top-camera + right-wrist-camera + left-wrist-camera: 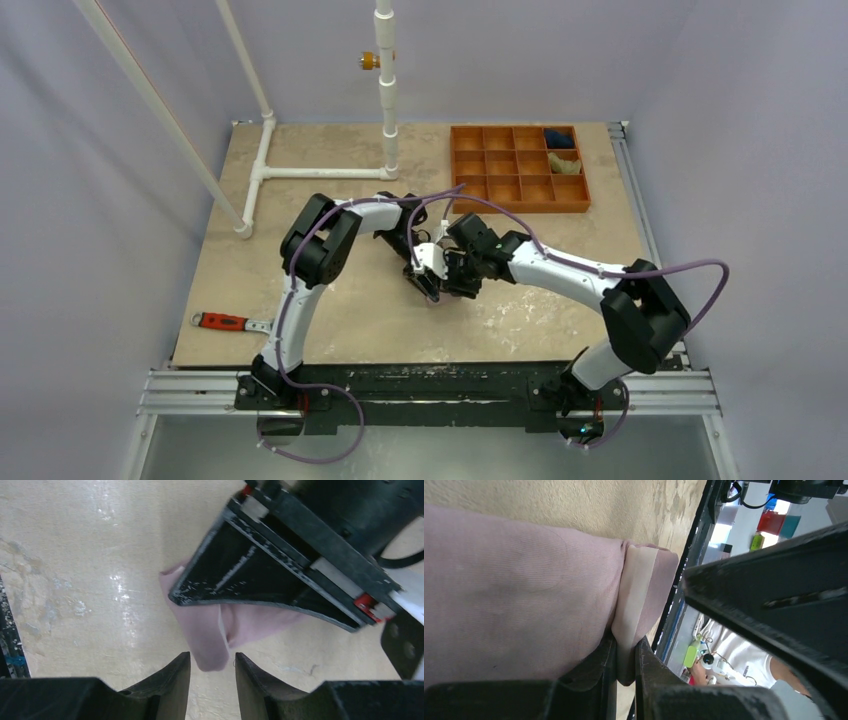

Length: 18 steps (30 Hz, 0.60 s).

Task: Roll the underwear
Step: Roll the underwear to the center of the board.

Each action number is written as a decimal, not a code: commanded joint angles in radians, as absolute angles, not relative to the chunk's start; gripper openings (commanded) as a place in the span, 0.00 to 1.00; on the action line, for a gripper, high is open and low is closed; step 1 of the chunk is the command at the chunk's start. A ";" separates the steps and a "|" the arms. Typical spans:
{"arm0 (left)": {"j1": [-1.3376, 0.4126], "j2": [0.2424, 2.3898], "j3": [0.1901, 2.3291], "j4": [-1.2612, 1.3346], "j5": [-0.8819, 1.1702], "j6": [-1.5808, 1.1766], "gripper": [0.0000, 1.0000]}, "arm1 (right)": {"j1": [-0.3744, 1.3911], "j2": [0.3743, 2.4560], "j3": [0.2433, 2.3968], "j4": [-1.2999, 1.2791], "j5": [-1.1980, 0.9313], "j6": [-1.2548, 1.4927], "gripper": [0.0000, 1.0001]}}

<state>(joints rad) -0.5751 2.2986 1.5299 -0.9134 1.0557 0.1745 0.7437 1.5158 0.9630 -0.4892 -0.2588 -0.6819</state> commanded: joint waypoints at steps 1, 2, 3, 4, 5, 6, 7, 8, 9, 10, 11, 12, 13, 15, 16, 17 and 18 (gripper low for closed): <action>-0.571 2.340 1.537 -0.900 0.976 0.200 0.00 | 0.798 1.533 0.962 -0.438 -0.188 -0.699 0.38; -0.571 2.341 1.538 -0.900 0.976 0.200 0.00 | 0.806 1.541 0.958 -0.435 -0.185 -0.702 0.38; -0.569 2.341 1.538 -0.899 0.976 0.201 0.00 | 0.813 1.551 0.956 -0.431 -0.182 -0.703 0.38; -0.568 2.342 1.538 -0.902 0.978 0.202 0.00 | 0.818 1.562 0.953 -0.425 -0.180 -0.704 0.39; -0.568 2.344 1.540 -0.903 0.978 0.203 0.00 | 0.821 1.573 0.951 -0.418 -0.180 -0.705 0.38; -0.568 2.344 1.540 -0.903 0.980 0.203 0.00 | 0.823 1.587 0.951 -0.415 -0.180 -0.708 0.38; -0.568 2.343 1.540 -0.905 0.980 0.204 0.00 | 0.826 1.601 0.951 -0.412 -0.180 -0.710 0.37; -0.569 2.343 1.539 -0.905 0.980 0.205 0.00 | 0.828 1.613 0.953 -0.409 -0.181 -0.712 0.37; -0.568 2.345 1.541 -0.905 0.981 0.204 0.00 | 0.830 1.626 0.953 -0.406 -0.181 -0.714 0.37; -0.569 2.345 1.542 -0.908 0.982 0.205 0.00 | 0.834 1.636 0.953 -0.404 -0.183 -0.715 0.37; -0.568 2.345 1.542 -0.907 0.982 0.206 0.00 | 0.837 1.646 0.954 -0.402 -0.186 -0.716 0.36; -0.568 2.346 1.542 -0.908 0.982 0.205 0.00 | 0.840 1.656 0.955 -0.404 -0.188 -0.716 0.36; -0.569 2.347 1.543 -0.908 0.983 0.205 0.00 | 0.844 1.665 0.958 -0.406 -0.191 -0.716 0.35; -0.568 2.350 1.545 -0.908 0.985 0.205 0.00 | 0.851 1.682 0.960 -0.416 -0.198 -0.714 0.29; -0.567 2.350 1.546 -0.908 0.985 0.204 0.00 | 0.857 1.691 0.962 -0.421 -0.203 -0.712 0.25; -0.567 2.351 1.548 -0.910 0.986 0.203 0.00 | 0.861 1.700 0.963 -0.430 -0.206 -0.710 0.21; -0.567 2.352 1.548 -0.911 0.986 0.202 0.00 | 0.864 1.708 0.965 -0.436 -0.208 -0.706 0.15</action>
